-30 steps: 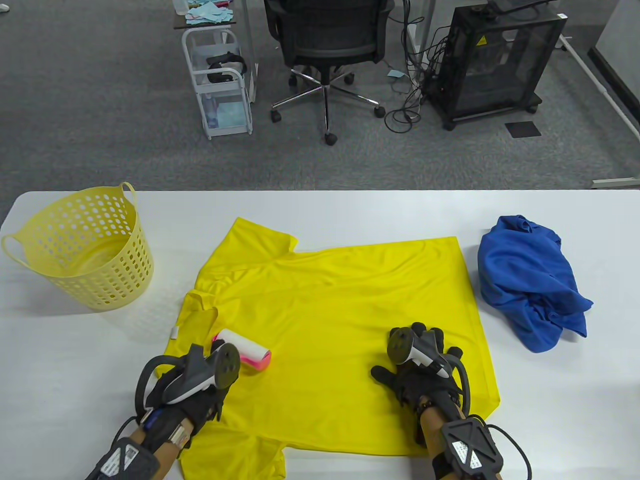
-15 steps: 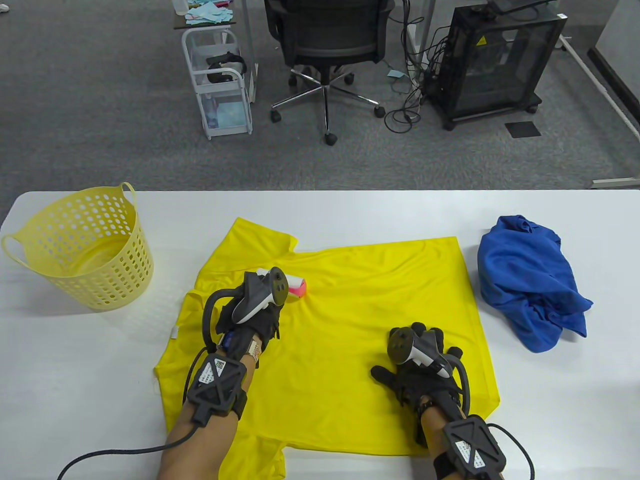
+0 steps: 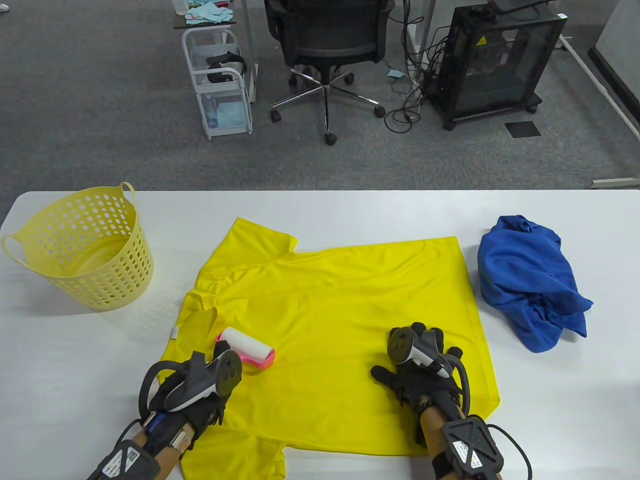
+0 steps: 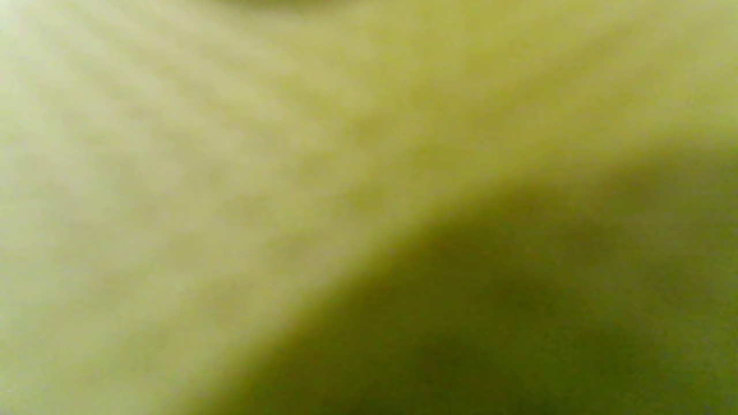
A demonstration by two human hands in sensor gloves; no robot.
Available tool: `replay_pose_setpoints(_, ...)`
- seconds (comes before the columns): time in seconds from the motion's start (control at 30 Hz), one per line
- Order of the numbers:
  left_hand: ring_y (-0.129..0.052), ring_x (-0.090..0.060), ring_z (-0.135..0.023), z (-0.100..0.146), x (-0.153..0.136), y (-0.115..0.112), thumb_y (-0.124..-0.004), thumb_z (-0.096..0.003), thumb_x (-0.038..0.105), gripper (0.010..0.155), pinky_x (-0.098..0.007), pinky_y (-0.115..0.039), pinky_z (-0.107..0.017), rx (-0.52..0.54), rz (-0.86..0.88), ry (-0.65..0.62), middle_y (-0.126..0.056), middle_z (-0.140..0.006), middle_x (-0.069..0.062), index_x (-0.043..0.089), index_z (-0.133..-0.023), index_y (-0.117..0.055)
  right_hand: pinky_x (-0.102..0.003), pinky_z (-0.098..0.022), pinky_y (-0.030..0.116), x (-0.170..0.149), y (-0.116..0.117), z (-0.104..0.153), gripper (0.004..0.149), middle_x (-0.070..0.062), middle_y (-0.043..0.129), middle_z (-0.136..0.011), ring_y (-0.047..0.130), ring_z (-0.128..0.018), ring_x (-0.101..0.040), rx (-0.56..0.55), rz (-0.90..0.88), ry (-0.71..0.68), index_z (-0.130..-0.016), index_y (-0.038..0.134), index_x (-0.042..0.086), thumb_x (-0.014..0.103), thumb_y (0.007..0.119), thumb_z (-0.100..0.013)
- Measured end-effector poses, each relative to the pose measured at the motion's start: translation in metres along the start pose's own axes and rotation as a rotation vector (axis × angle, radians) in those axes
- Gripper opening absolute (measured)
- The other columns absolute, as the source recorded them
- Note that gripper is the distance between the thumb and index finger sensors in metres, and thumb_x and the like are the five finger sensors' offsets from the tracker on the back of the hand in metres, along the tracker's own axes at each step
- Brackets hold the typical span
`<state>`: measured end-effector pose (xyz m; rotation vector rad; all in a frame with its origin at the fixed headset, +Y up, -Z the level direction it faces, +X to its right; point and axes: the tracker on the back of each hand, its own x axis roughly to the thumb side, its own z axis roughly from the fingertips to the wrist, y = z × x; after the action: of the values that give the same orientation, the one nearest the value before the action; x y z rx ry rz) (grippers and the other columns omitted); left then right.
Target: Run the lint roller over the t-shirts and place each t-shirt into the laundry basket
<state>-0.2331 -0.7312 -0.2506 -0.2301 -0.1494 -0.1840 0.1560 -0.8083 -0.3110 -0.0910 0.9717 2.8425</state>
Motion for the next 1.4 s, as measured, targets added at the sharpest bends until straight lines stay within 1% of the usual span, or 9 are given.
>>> replay_pose_setpoints(0.17,-0.113,0.003,-0.011,0.021,-0.011,-0.006,-0.056,-0.0489,0.061,0.069,-0.029,-0.098,-0.019,0.065,-0.026,-0.044,-0.102,-0.046,0.011,0.019,-0.102,-0.047,-0.077,-0.054,-0.005,0.0,0.0,0.0,0.088,-0.016,-0.035,-0.091,-0.028,-0.082,-0.049,0.0,0.0,0.0,-0.084,-0.023,0.033,0.074,0.035,-0.033)
replay_pose_setpoints(0.33,-0.113,0.004,-0.009,0.029,-0.005,0.007,-0.058,-0.0484,0.06,0.069,-0.028,-0.099,-0.017,0.177,0.081,-0.099,-0.103,-0.047,0.01,0.018,-0.102,-0.049,-0.077,-0.054,-0.005,0.0,0.0,0.0,0.088,-0.016,-0.035,-0.091,-0.028,-0.082,-0.049,0.0,0.001,0.002,-0.084,-0.023,0.033,0.074,0.035,-0.033)
replay_pose_setpoints(0.43,-0.113,0.004,-0.009,0.027,0.015,0.014,-0.058,-0.0489,0.06,0.069,-0.028,-0.099,-0.017,0.132,0.16,-0.171,-0.103,-0.047,0.01,0.018,-0.102,-0.049,-0.077,-0.054,-0.005,0.0,0.0,0.0,0.088,-0.016,-0.035,-0.091,-0.028,-0.082,-0.049,0.0,0.001,0.001,-0.084,-0.023,0.033,0.074,0.035,-0.033)
replay_pose_setpoints(0.53,-0.113,0.004,-0.01,0.01,0.041,0.015,-0.057,-0.0492,0.06,0.068,-0.028,-0.099,-0.017,0.074,0.171,-0.224,-0.103,-0.047,0.009,0.018,-0.102,-0.05,-0.077,-0.054,-0.005,0.0,0.0,0.0,0.088,-0.016,-0.035,-0.091,-0.028,-0.082,-0.049,0.0,0.001,0.0,-0.084,-0.023,0.033,0.074,0.035,-0.033)
replay_pose_setpoints(0.63,-0.113,0.004,-0.01,-0.015,0.067,0.021,-0.057,-0.0494,0.06,0.068,-0.028,-0.098,-0.018,0.041,0.1,-0.239,-0.103,-0.047,0.009,0.018,-0.102,-0.05,-0.077,-0.054,-0.005,0.0,0.0,0.0,0.088,-0.016,-0.035,-0.091,-0.028,-0.082,-0.049,0.0,0.001,0.0,-0.084,-0.023,0.033,0.074,0.035,-0.033)
replay_pose_setpoints(0.87,-0.112,0.002,-0.012,-0.102,0.119,0.047,-0.055,-0.0494,0.06,0.067,-0.03,-0.097,-0.019,0.022,0.091,-0.118,-0.102,-0.048,0.009,0.021,-0.103,-0.048,-0.077,-0.054,-0.005,0.0,0.0,0.0,0.088,-0.016,-0.035,-0.091,-0.028,-0.082,-0.049,0.001,0.0,-0.002,-0.084,-0.023,0.033,0.074,0.035,-0.033)
replay_pose_setpoints(1.0,-0.112,0.002,-0.013,-0.14,0.148,0.058,-0.054,-0.0493,0.06,0.067,-0.03,-0.097,-0.019,0.026,0.106,-0.041,-0.102,-0.047,0.009,0.021,-0.103,-0.047,-0.077,-0.054,-0.005,0.0,0.0,-0.001,0.088,-0.016,-0.035,-0.091,-0.028,-0.082,-0.049,0.002,-0.001,-0.003,-0.084,-0.023,0.033,0.074,0.035,-0.033)
replay_pose_setpoints(1.23,-0.112,0.002,-0.012,-0.162,0.169,0.068,-0.054,-0.0494,0.06,0.067,-0.03,-0.097,-0.019,0.022,0.104,0.029,-0.102,-0.047,0.009,0.021,-0.103,-0.047,-0.078,-0.054,-0.005,0.0,0.0,-0.001,0.088,-0.016,-0.035,-0.091,-0.029,-0.082,-0.05,0.003,-0.004,-0.007,-0.084,-0.023,0.033,0.074,0.035,-0.033)
replay_pose_setpoints(1.4,-0.112,0.001,-0.012,-0.146,0.162,0.063,-0.054,-0.0492,0.06,0.067,-0.031,-0.097,-0.019,0.002,0.075,-0.02,-0.102,-0.047,0.008,0.019,-0.102,-0.046,-0.078,-0.053,-0.005,0.0,0.0,-0.001,0.088,-0.016,-0.035,-0.091,-0.029,-0.082,-0.049,0.003,-0.005,-0.007,-0.084,-0.023,0.033,0.074,0.036,-0.034)
